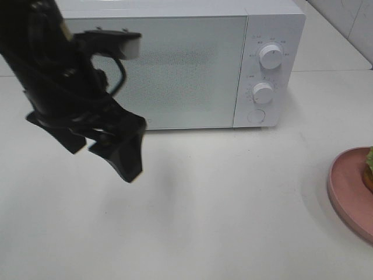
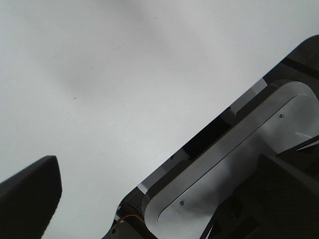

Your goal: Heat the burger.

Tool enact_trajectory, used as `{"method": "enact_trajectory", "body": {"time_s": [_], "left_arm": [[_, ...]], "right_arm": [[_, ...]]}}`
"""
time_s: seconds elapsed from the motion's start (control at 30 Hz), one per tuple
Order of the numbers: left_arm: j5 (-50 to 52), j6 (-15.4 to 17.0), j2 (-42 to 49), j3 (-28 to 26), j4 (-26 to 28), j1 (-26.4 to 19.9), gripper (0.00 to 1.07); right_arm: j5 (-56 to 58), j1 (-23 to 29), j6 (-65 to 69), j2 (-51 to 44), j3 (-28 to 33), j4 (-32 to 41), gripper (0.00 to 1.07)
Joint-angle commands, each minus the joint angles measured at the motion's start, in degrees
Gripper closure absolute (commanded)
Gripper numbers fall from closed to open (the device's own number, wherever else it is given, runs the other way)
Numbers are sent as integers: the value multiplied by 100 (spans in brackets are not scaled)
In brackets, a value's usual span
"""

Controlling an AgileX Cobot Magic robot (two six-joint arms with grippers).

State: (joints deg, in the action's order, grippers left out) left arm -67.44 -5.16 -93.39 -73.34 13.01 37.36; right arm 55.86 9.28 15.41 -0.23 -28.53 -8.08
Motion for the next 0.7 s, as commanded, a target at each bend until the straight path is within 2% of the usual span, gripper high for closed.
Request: {"method": "enact_trajectory", "body": {"time_s": [0.03,0.1,0.13,0.17,0.2,0.23,0.27,0.3,0.37,0.4,0.43,0.47,0.5,0.53,0.6,0.63,0.7], "left_arm": [[-384,52,344,-23,-46,-367,9],[-682,46,756,-23,-46,-911,9],[-682,46,756,-23,-46,-911,9],[-768,46,917,-23,-46,-1112,9],[-779,40,1249,11,-46,-1524,9],[-779,40,1249,11,-46,-1524,9],[-779,40,1593,74,-46,-1868,9],[-779,40,1593,74,-46,-1868,9],[-773,-17,2189,321,-126,-2527,9],[-773,-17,2189,321,-126,-2527,9],[-768,-40,2538,567,-327,-2939,9],[-768,-40,2739,716,-441,-3134,9],[-768,-40,2739,716,-441,-3134,9],[-768,-40,3100,1014,-642,-3484,9],[-768,-40,3306,1152,-728,-3633,9],[-751,-40,3718,1501,-922,-3994,9],[-733,-17,3879,1650,-1008,-4131,9]], "right_arm": [[-29,-11,-46,-155,6,34,31],[-29,-11,-46,-155,6,34,31],[-29,-11,-46,-155,6,34,31],[-29,-11,-46,-155,6,34,31],[-29,-11,-46,-155,6,34,31],[-29,-11,-46,-155,6,34,31],[-29,-11,-46,-155,6,34,31],[-29,-11,-46,-155,6,34,31],[-29,-11,-46,-155,6,34,31],[-29,-11,-46,-155,6,34,31],[-29,-11,-46,-155,6,34,31],[-29,-11,-46,-155,6,34,31],[-29,-11,-46,-155,6,34,31],[-29,-11,-46,-155,6,34,31],[-29,-11,-46,-155,6,34,31],[-29,-11,-46,-155,6,34,31],[-29,-11,-46,-155,6,34,31]]}}
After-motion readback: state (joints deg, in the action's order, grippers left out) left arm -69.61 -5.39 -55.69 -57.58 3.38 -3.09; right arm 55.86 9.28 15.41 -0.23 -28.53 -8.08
